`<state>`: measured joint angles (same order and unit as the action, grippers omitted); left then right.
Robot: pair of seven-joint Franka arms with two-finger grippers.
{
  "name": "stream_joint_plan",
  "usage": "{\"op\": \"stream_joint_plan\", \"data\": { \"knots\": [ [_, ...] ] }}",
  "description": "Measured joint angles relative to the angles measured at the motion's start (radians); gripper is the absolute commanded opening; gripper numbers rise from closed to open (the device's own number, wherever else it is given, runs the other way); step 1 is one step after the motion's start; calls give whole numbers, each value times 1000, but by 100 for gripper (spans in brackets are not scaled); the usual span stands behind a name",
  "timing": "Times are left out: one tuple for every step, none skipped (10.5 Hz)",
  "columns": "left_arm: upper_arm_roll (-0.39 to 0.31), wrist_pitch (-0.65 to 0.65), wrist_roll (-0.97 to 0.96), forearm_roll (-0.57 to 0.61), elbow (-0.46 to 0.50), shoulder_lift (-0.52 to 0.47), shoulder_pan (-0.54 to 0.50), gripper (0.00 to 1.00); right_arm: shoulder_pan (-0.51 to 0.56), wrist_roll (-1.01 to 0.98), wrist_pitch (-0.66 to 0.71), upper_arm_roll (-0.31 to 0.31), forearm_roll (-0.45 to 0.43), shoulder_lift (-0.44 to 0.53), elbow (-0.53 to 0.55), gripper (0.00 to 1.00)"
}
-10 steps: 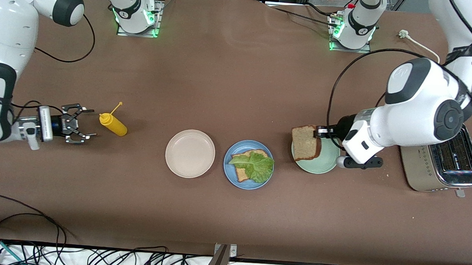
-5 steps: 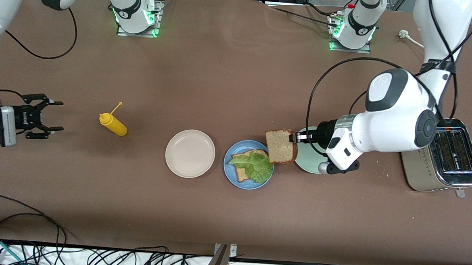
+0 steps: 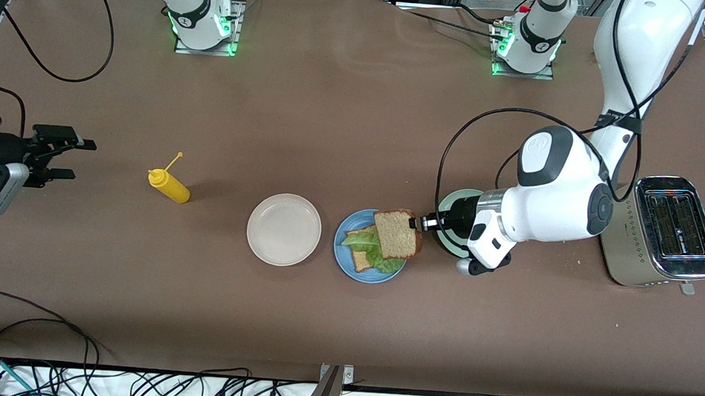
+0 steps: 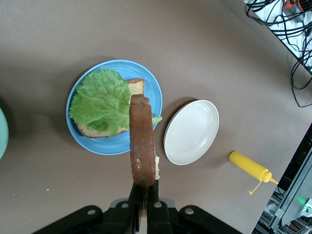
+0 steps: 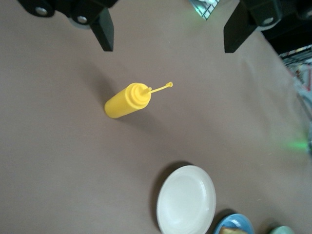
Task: Make sandwich in blue plate with both arms
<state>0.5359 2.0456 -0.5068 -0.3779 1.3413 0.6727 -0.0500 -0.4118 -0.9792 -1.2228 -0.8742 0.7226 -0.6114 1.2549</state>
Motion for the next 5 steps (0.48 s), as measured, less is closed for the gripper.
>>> {"op": "stream_joint_plan", "data": {
  "knots": [
    [0, 11, 0, 0, -1, 10, 8, 0, -76, 46, -32, -65, -24, -4, 2, 100],
    [0, 33, -2, 0, -1, 16, 24, 0, -162, 78, -52, -138, -43, -7, 3, 100],
    [-3, 59, -11, 0, -1, 23, 44, 0, -233, 101, -61, -194, -51, -8, 3, 100],
    [-17, 87, -31, 0, -1, 31, 74, 0, -271, 115, -63, -222, -54, -8, 3, 100],
    [-42, 123, -48, 0, -1, 41, 111, 0, -280, 120, -66, -228, -54, -8, 3, 100]
  ]
}}
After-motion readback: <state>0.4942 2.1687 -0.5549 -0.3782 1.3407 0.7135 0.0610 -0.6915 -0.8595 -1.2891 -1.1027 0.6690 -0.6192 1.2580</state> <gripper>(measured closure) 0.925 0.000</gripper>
